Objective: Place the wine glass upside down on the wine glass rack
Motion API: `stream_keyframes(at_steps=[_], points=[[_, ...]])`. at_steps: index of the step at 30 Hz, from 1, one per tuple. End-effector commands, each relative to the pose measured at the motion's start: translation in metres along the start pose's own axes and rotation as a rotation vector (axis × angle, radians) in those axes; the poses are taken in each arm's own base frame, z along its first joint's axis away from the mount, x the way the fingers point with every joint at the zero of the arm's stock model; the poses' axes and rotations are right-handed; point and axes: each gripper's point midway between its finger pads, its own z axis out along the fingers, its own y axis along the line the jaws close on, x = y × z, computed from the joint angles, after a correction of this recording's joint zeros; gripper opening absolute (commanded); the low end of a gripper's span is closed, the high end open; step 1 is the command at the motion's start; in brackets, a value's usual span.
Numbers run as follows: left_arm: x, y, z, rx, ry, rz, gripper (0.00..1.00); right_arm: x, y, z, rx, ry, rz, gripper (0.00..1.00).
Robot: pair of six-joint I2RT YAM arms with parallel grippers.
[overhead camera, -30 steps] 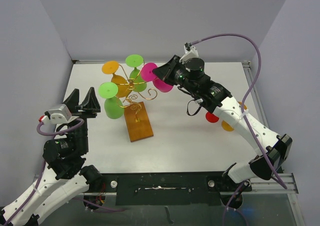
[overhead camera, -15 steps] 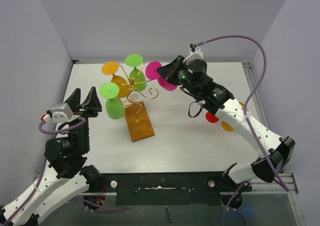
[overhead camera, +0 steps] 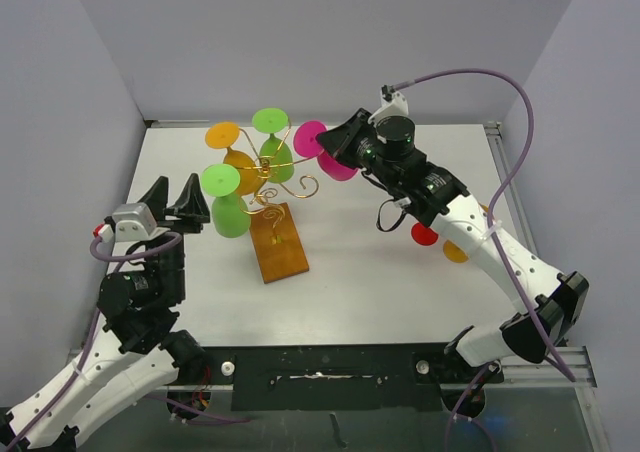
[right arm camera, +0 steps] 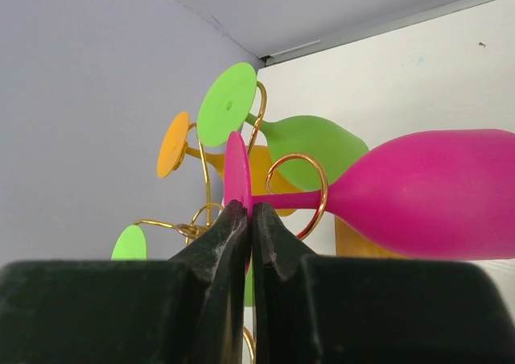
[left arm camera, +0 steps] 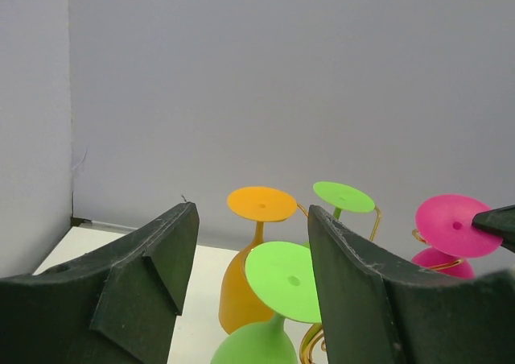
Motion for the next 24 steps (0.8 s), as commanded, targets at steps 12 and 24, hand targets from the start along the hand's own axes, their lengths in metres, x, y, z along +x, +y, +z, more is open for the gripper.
stream_keyframes(at_steps=[12, 24], points=[[-0.017, -0.001, 0.001, 0.011, -0.059, -0.023, 0.56, -0.039, 0.017, 0.021, -0.087, -0.056, -0.024, 0.11], [-0.020, 0.003, 0.000, -0.002, -0.059, -0.024, 0.56, -0.030, 0.012, 0.032, -0.091, -0.015, -0.019, 0.17]])
